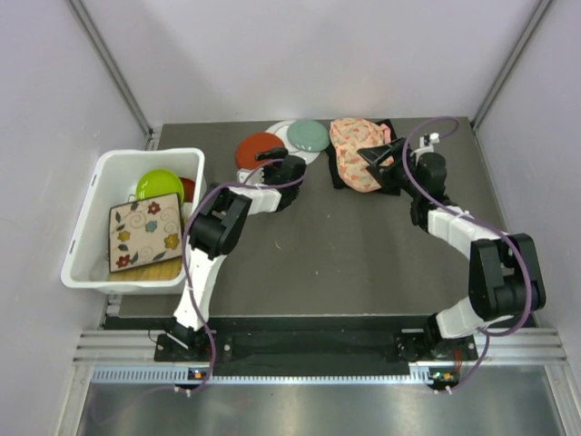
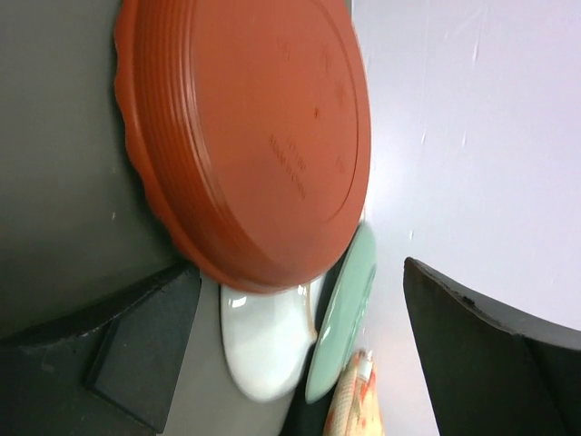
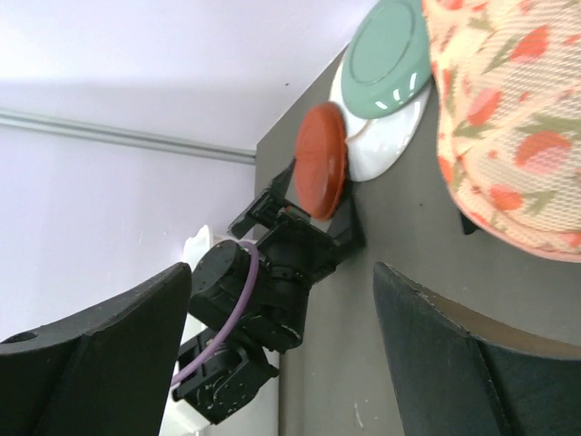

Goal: Place the plates into the plastic bin on the countertop
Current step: Pick up the plate from the corner of the board.

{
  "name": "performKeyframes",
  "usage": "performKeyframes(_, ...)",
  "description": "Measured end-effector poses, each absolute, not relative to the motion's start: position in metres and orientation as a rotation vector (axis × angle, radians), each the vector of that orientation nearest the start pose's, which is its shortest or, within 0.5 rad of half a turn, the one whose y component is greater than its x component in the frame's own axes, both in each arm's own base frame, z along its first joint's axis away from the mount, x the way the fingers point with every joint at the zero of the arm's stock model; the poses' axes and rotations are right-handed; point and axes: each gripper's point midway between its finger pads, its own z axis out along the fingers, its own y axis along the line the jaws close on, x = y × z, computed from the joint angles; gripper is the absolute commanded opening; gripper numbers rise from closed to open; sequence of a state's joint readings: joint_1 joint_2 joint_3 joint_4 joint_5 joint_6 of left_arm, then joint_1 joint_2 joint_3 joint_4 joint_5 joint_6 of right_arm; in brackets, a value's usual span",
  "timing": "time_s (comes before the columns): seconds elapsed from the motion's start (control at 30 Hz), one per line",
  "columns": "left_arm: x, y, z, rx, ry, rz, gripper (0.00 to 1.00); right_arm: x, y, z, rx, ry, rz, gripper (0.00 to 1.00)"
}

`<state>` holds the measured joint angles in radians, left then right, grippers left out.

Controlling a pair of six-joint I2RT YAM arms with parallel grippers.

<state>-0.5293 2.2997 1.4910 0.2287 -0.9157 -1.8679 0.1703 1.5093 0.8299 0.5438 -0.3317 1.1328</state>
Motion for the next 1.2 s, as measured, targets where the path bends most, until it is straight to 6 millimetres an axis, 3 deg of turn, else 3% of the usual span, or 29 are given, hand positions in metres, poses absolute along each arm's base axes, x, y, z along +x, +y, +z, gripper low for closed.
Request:
performKeyframes(0.17, 0.578, -0.187, 0.069, -1.574, 1.087, -0.567, 0.99, 0.436, 0.152, 0.214, 0.644, 1.78, 1.19, 0.81)
performKeyframes(0.23, 0.581, -0.18, 0.07, -1.569, 1.06, -0.55, 0.93, 0.436, 0.148, 0.212, 0.646, 1.786, 1.185, 0.81)
performKeyframes(0.4, 0.584, -0.162, 0.065, -1.52, 1.062, -0.472, 0.61, 0.436, 0.145, 0.209, 0.644, 1.801, 1.173, 0.81)
performKeyframes(0.47, 0.58, -0.154, 0.058, -1.492, 1.08, -0.428, 0.52, 0.435, 0.146, 0.208, 0.644, 1.805, 1.174, 0.81)
performKeyframes(0.63, 0.569, -0.145, 0.047, -1.427, 1.102, -0.398, 0.18, 0.435, 0.146, 0.204, 0.645, 1.814, 1.175, 0.81)
performKeyframes(0.73, 0.568, -0.148, 0.067, -1.392, 1.068, -0.469, 0.0, 0.435, 0.146, 0.204, 0.64, 1.817, 1.174, 0.81)
performKeyframes(0.83, 0.563, -0.155, 0.088, -1.318, 1.087, -0.504, 0.0, 0.435, 0.146, 0.204, 0.639, 1.818, 1.173, 0.81)
performKeyframes(0.93, 0.556, -0.164, 0.096, -1.215, 1.156, -0.501, 0.0, 0.43, 0.146, 0.203, 0.639, 1.821, 1.171, 0.81)
performKeyframes(1.07, 0.552, -0.185, 0.112, -1.069, 1.249, -0.533, 0.0, 0.418, 0.143, 0.203, 0.637, 1.828, 1.154, 0.81)
performKeyframes(1.2, 0.542, -0.207, 0.141, -0.932, 1.32, -0.609, 0.0, 0.405, 0.14, 0.208, 0.633, 1.819, 1.144, 0.82)
